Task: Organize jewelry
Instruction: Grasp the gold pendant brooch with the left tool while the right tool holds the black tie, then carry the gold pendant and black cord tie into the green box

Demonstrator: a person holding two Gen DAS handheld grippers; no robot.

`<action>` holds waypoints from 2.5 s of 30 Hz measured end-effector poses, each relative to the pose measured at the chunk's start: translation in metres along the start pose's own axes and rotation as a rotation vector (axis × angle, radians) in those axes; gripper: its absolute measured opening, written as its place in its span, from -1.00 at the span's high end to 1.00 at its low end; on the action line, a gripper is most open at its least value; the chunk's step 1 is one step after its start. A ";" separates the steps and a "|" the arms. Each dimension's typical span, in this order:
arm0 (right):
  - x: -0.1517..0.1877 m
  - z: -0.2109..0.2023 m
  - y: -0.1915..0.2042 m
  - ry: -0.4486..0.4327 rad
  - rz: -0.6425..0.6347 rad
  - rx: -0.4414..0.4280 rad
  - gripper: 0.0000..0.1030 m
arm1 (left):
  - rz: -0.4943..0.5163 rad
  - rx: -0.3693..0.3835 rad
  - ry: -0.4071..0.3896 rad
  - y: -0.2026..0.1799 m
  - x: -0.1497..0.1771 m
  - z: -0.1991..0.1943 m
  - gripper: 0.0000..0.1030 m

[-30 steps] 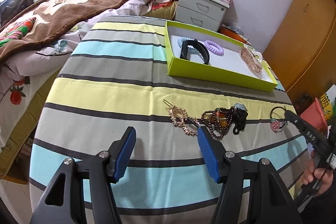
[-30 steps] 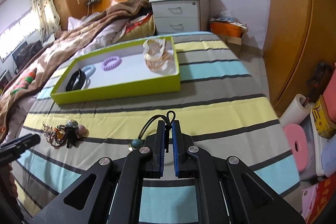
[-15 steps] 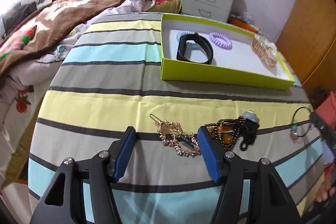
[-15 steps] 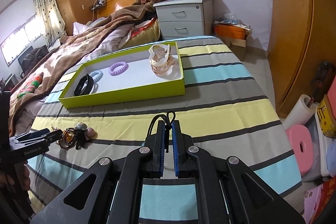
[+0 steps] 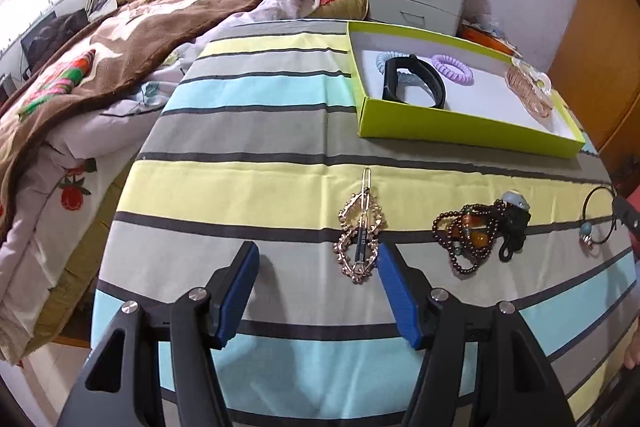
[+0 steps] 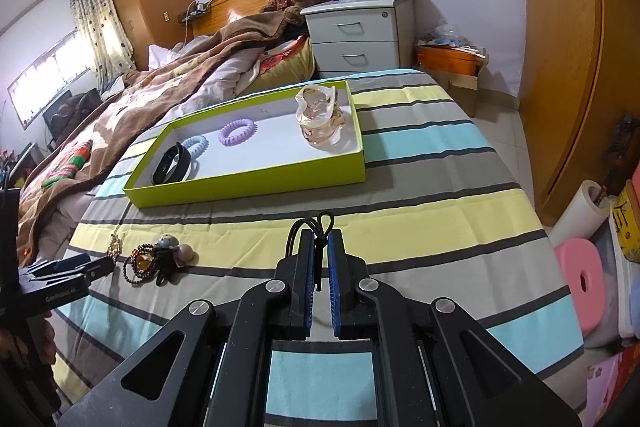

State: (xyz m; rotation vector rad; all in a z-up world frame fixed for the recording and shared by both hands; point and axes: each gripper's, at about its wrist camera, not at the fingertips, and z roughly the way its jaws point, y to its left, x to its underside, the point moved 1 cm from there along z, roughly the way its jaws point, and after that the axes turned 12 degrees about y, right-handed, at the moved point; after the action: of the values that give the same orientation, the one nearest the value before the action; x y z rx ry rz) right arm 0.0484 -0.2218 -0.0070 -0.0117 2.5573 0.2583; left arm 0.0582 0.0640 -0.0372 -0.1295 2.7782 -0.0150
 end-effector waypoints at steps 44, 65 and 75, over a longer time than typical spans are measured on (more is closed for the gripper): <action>-0.002 0.000 -0.002 -0.005 0.010 0.006 0.87 | 0.067 0.020 -0.050 -0.019 -0.009 -0.005 0.91; -0.012 -0.019 0.012 -0.046 -0.026 -0.013 0.87 | 0.093 0.043 -0.107 -0.023 -0.016 -0.031 0.91; -0.037 -0.036 0.027 -0.091 -0.064 -0.035 0.87 | 0.121 0.071 -0.160 -0.033 -0.034 -0.050 0.91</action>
State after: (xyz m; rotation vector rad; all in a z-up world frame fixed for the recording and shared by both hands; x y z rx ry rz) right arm 0.0585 -0.2035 0.0472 -0.0933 2.4567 0.2723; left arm 0.0754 0.0340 0.0223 0.0529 2.6171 -0.0702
